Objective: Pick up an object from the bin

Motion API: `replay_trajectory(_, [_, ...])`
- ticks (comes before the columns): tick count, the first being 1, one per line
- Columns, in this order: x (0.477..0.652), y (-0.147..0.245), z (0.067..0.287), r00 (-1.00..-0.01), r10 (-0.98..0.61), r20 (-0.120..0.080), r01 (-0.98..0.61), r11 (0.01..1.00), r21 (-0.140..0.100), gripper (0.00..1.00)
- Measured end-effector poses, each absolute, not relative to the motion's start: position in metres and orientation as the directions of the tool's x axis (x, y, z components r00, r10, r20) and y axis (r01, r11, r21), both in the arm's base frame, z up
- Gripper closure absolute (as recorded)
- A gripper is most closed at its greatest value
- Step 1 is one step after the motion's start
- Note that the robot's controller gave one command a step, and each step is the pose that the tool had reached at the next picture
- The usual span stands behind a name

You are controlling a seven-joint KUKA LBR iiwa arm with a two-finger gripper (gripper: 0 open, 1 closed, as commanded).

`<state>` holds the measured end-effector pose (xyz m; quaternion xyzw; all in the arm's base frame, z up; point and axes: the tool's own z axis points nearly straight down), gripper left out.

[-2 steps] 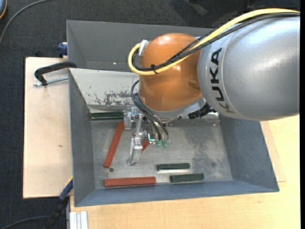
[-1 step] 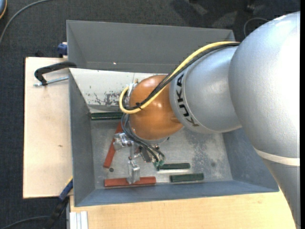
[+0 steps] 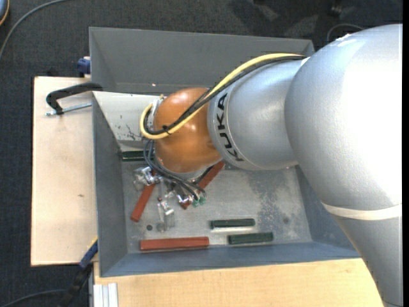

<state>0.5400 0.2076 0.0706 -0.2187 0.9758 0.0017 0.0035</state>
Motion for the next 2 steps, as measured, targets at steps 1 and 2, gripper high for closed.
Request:
replay_trajectory(1, [0.540, 0.207, 0.071, -0.905, -0.425, -0.005, -0.425, 0.905, 0.002, 1.00])
replay_trajectory(2, [0.556, 0.215, 0.268, -0.918, -0.396, -0.017, -0.396, 0.918, 0.000, 1.00])
